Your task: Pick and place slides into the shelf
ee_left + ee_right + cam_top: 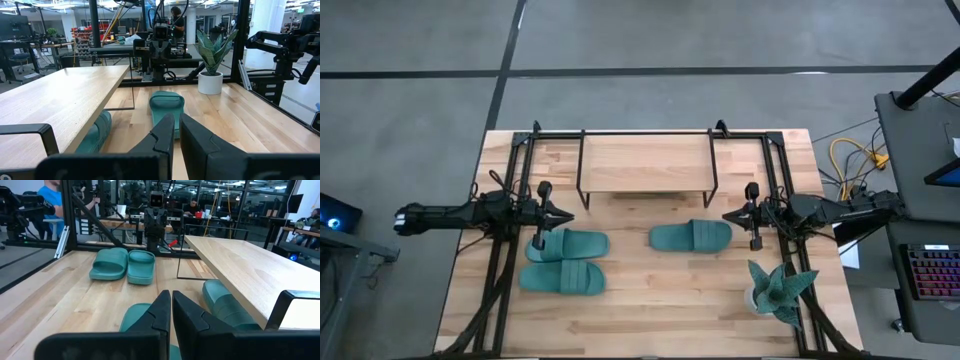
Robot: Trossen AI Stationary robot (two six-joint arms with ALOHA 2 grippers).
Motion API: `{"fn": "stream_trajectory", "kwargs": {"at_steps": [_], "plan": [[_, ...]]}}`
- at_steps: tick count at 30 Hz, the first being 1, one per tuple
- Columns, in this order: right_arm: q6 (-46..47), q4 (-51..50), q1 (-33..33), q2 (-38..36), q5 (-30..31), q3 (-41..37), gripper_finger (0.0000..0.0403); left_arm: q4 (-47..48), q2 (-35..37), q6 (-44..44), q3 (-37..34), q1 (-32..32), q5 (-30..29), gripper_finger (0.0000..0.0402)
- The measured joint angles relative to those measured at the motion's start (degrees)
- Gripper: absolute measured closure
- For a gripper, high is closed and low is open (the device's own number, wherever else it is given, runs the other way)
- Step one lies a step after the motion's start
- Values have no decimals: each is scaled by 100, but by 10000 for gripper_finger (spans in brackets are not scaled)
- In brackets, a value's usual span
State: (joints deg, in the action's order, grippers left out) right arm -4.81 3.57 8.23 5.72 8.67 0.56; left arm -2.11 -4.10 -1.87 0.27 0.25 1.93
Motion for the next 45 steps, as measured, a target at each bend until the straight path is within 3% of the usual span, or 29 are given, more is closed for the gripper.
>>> {"fn": "stream_trajectory", "kwargs": {"at_steps": [40,45], "plan": [[-15,4,2,0,0,0,394,-56,2,-31,0,-1,-11,388],[291,497,2,-1,-43,0,394,-113,2,-39,0,0,-75,388]]}}
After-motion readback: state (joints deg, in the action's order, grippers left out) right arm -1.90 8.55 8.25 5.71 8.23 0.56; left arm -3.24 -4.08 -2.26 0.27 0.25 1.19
